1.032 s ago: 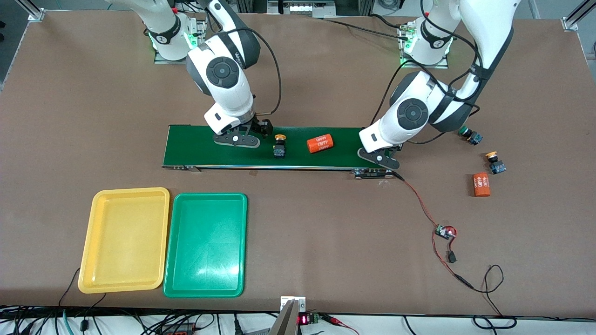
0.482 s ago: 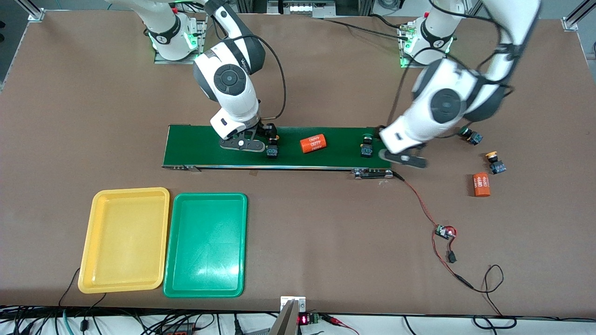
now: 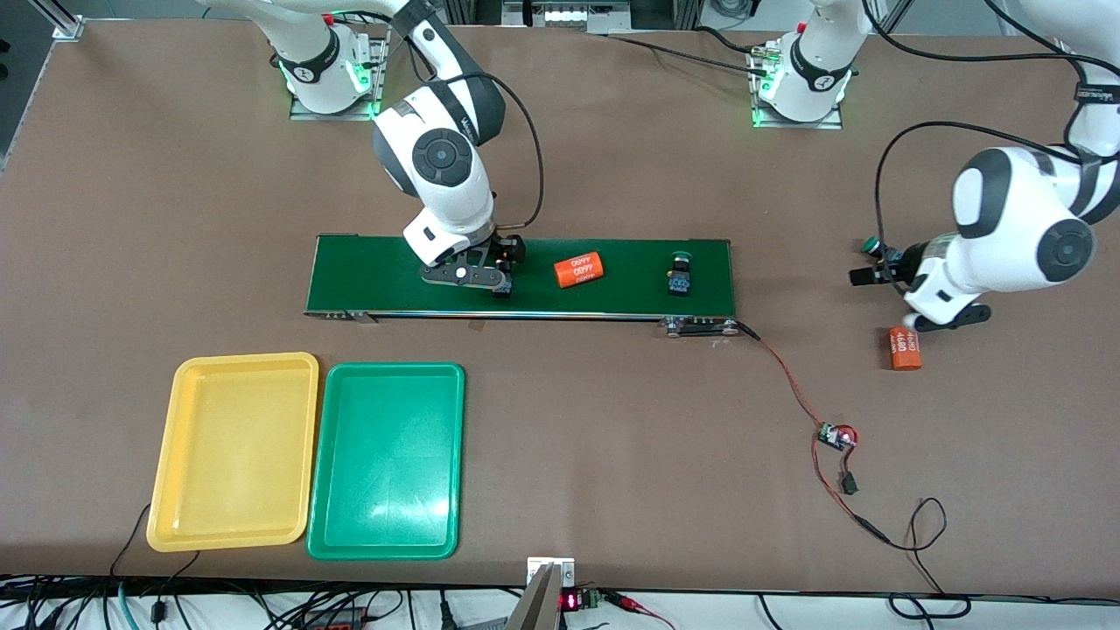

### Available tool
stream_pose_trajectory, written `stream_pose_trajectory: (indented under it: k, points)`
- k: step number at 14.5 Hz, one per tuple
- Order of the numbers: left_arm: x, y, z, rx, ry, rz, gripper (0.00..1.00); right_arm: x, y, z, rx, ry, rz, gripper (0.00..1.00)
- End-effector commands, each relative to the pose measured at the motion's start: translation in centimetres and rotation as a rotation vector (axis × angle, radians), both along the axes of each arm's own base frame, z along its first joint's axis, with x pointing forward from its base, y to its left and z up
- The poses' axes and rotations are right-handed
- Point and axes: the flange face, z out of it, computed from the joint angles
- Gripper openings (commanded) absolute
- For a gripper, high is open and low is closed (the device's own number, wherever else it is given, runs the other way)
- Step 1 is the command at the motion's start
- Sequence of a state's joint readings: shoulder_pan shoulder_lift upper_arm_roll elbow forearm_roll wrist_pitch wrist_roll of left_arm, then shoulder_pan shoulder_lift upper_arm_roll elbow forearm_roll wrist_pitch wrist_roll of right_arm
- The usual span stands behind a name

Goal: Sort buttons by color to trays
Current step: 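Carry the orange button to the yellow tray while the left gripper grasps a green button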

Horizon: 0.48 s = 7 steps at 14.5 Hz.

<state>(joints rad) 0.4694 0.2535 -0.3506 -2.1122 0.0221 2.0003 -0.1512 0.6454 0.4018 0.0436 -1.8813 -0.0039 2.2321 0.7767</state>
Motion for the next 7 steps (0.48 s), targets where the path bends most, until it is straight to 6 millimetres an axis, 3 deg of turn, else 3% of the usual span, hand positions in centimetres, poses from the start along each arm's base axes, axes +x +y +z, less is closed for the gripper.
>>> stream_pose_trajectory:
  k: [1, 4, 7]
  points:
    - [-2.3, 1.7, -1.4, -0.002, 0.033, 0.089, 1.00, -0.1, 1.4, -1.2, 0.006, -0.007, 0.012, 1.00]
    - [-3.9, 4.4, -3.1, 0.072, 0.082, 0.230, 1.00, -0.5, 1.9, -2.7, 0.002, -0.005, 0.024, 0.96]
    - [-4.3, 5.8, -4.3, 0.162, 0.087, 0.233, 1.00, -0.7, 2.2, -3.3, -0.002, -0.009, 0.044, 0.77]
